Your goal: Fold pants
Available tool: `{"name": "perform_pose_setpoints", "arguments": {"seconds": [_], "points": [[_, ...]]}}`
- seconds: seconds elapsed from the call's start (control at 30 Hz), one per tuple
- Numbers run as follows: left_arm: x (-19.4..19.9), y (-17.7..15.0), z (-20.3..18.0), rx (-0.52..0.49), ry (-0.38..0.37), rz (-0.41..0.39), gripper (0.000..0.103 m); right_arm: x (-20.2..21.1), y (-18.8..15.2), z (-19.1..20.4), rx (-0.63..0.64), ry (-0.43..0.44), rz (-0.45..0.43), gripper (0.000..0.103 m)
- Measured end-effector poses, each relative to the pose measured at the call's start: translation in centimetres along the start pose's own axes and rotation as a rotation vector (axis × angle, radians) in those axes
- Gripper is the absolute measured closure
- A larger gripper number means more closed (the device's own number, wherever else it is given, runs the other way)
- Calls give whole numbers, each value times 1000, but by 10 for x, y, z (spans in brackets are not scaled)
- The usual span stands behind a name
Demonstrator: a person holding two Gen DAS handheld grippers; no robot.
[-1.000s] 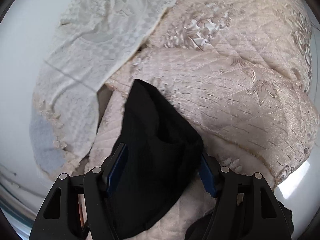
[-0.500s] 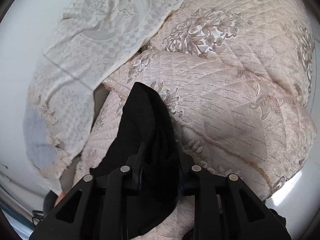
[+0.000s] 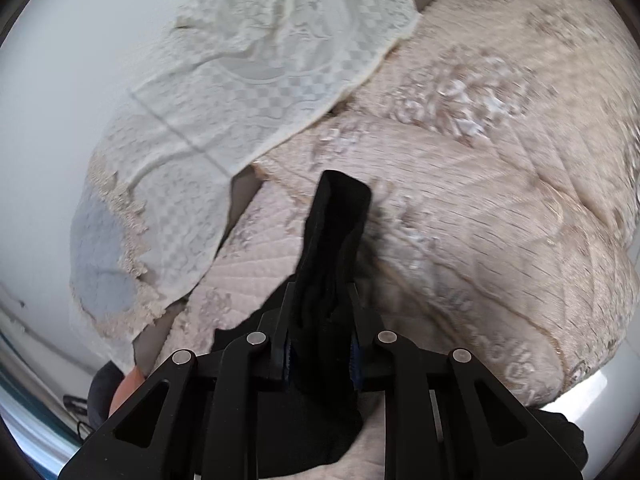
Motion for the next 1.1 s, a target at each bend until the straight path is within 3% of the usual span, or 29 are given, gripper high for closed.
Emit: {"name": "perform_pose_setpoints", "arguments": {"seconds": [0.33, 0.6, 0.8, 1.1], "points": [[2, -5, 16, 33, 9, 0, 65, -8, -4, 87, 178, 122, 41, 83], [11, -4, 49, 104, 24, -19, 65, -27, -36, 183, 363, 238, 126, 83], [21, -5, 82, 167, 44, -41, 65, -59, -90, 237, 481, 302, 242, 83], [32, -11, 124, 242, 77, -51, 65, -117, -192, 253, 695, 244, 450, 81]]}}
Point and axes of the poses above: each gripper's, at about its wrist camera, not at the fingertips, and x roughly against the way its jaws point, z to its left, y to its top, the point moved 10 cm from there along -x, roughly the way its jaws point, and after that the axes turned 11 degrees about x, right-handed, at the moved point
